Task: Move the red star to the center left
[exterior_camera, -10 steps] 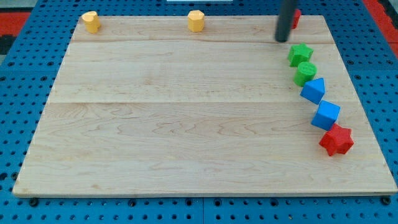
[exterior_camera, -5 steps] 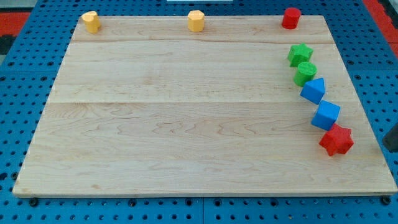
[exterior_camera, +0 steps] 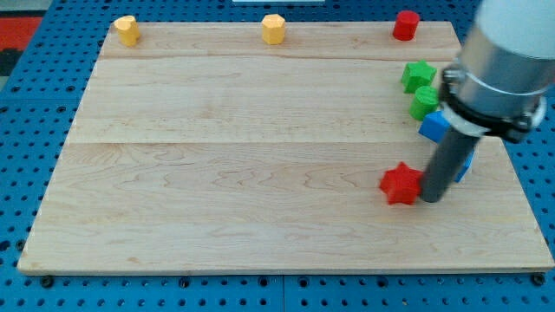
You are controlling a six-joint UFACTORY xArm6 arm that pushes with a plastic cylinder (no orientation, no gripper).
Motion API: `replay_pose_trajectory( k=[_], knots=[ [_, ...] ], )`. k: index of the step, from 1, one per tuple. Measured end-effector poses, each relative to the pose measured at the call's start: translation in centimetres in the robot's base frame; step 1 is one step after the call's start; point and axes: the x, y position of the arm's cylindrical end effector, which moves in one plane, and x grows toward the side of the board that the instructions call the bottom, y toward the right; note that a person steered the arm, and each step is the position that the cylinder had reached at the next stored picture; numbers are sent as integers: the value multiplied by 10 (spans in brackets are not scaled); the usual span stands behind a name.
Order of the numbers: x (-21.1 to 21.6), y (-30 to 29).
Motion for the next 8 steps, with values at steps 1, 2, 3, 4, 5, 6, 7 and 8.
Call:
replay_pose_trajectory(
  k=[1, 2, 3, 4, 5, 6, 7, 8],
  knots=[
    [-12, -55],
    [-26, -108],
    [-40, -162],
    [-62, -212],
    [-85, -254],
    [-107, -302],
    [-123, -339],
    [-136, -362]
  ],
)
